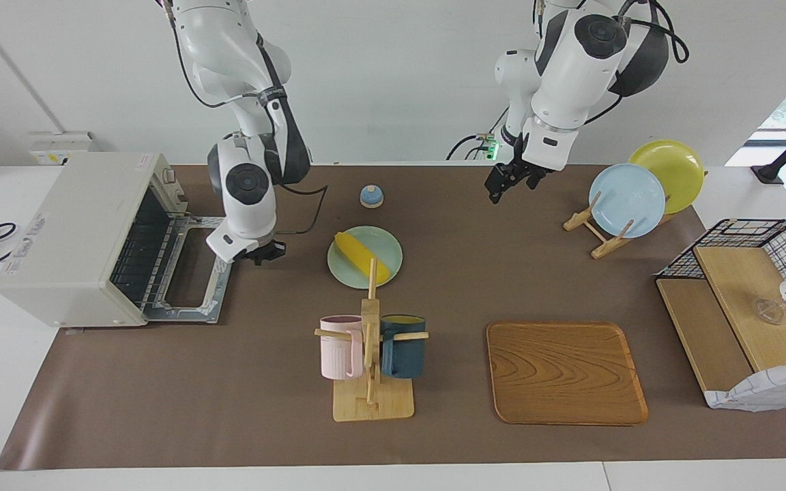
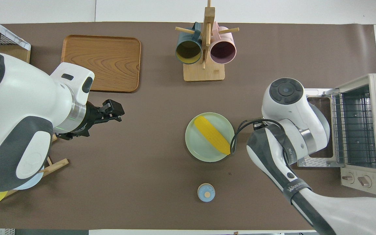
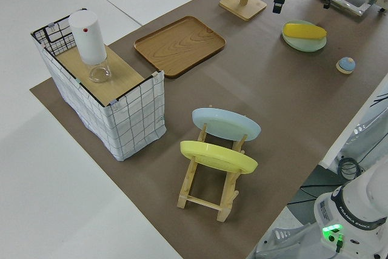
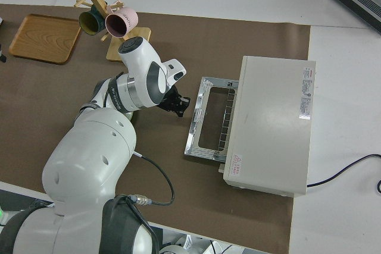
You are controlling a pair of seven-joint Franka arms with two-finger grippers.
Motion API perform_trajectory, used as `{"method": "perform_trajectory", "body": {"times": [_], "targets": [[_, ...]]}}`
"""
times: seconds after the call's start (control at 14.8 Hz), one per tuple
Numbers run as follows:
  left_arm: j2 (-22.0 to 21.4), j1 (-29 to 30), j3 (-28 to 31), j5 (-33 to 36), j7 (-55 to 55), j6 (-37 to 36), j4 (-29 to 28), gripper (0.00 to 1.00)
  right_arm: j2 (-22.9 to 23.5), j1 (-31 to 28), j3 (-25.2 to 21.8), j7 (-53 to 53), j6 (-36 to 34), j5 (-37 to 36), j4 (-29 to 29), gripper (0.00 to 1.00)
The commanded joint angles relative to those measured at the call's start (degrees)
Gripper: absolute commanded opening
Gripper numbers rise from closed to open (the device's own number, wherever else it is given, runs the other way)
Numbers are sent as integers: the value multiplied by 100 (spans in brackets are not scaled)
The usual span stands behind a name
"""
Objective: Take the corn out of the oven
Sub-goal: 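Set the plate on the table with the right gripper while the left gripper approaches, then grasp the yellow corn with the left gripper while the right gripper withdraws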
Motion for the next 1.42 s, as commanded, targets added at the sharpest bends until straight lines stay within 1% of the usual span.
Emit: {"method": "perform_trajectory", "body": {"times": [0.0,0.14,0.27,0.54,0.61,0.68,0.74,0.81,0.88,1.01,1.15,1.22,1.35], "targets": [[-186,-385,53,-114,-654,430,-340,100,-230,-210,87,-151,294,-322,-333,0],[-143,-815,53,-114,-1436,791,-463,100,-221,-377,87,-450,364,-376,-350,0],[85,-1246,53,-114,-2245,1125,-481,100,-221,-421,87,-504,408,-393,-368,0],[840,-2019,62,-114,-3836,2056,-464,100,-221,-448,87,-530,400,-648,-359,0],[1094,-2186,62,-96,-4292,2345,-429,100,-213,-457,87,-548,400,-727,-350,0],[1236,-2353,62,-87,-4549,2653,-437,100,-204,-483,87,-565,426,-780,-359,0],[1290,-2407,62,-87,-4725,2813,-429,100,-195,-631,87,-713,591,-780,-368,0],[1499,-2477,62,-79,-4971,2858,-341,100,-186,-728,96,-872,680,-780,-368,0],[1806,-2609,79,-35,-5243,2858,-106,100,-177,-755,96,-951,681,-780,-359,0],[2421,-2636,106,-17,-5464,2832,457,100,-186,-712,96,-1005,428,-789,-228,0],[3002,-2636,123,280,-5833,2823,1089,100,-308,-685,104,-1232,-177,-789,61,0],[3187,-2645,123,351,-5956,2823,1257,100,-387,-685,113,-1390,-476,-789,228,0],[3294,-2636,141,405,-6081,2945,1259,100,-537,-694,122,-1767,-1065,-789,562,0]]}}
